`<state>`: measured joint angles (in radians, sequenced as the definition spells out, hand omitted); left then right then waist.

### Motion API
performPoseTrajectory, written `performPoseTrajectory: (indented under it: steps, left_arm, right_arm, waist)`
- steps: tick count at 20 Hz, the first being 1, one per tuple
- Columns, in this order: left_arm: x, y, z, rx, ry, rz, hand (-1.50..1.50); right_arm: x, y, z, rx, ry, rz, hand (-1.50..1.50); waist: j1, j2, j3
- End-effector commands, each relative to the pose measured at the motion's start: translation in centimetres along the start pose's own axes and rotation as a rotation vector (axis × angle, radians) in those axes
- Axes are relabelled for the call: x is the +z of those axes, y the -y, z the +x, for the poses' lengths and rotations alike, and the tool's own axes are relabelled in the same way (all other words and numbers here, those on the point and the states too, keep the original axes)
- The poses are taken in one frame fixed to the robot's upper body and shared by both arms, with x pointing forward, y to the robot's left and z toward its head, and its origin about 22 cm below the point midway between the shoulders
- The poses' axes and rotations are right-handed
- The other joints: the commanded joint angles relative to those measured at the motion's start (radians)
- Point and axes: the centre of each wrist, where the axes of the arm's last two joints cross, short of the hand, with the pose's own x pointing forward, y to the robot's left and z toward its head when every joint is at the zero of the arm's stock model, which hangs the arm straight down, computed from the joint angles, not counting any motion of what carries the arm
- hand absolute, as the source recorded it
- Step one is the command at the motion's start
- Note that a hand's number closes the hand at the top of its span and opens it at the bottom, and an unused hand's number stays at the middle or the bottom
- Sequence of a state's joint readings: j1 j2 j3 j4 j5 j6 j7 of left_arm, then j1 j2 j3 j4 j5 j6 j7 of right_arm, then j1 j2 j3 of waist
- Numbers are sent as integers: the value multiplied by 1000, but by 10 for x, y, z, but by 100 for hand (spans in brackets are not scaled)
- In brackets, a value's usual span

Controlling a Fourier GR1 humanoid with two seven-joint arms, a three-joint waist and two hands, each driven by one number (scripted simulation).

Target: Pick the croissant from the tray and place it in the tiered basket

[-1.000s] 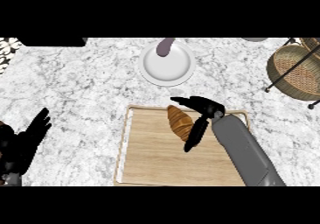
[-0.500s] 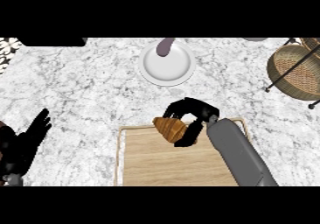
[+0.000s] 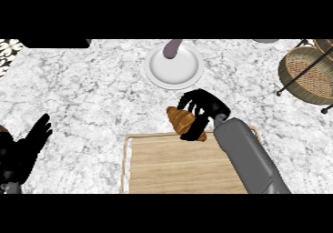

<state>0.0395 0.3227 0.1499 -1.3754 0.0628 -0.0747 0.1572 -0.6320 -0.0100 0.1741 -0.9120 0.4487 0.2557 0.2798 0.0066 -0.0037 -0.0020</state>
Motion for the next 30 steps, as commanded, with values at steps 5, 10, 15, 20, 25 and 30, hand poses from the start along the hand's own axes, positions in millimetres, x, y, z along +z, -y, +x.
performPoseTrajectory:
  steps: [5, 10, 15, 20, 25, 30]
  left_arm:
    - [-1, 5, -4, -4, -26, -5, 0]
    - [6, 3, -10, 1, -22, -3, 0]
    - [12, -7, -13, 8, -28, 3, 0]
    - [3, 0, -12, -10, -7, 15, 0]
    - [10, -11, -3, 8, -10, 15, 0]
    - [3, 2, -11, 5, 4, -16, 0]
  right_arm:
    - [-4, 10, 78, 233, -339, -595, 150]
    - [10, 10, 136, 257, -401, -869, 150]
    - [34, 24, 178, 284, -393, -1103, 150]
    - [57, 67, 183, 254, -375, -1194, 150]
    - [77, 107, 174, 207, -375, -1262, 150]
    - [76, 153, 154, 184, -333, -1322, 150]
  waist:
    - [-4, -15, -5]
    - [-1, -15, -1]
    - [-14, -11, 1]
    - [-18, -2, 2]
    - [-7, -1, 2]
    - [3, 6, 2]
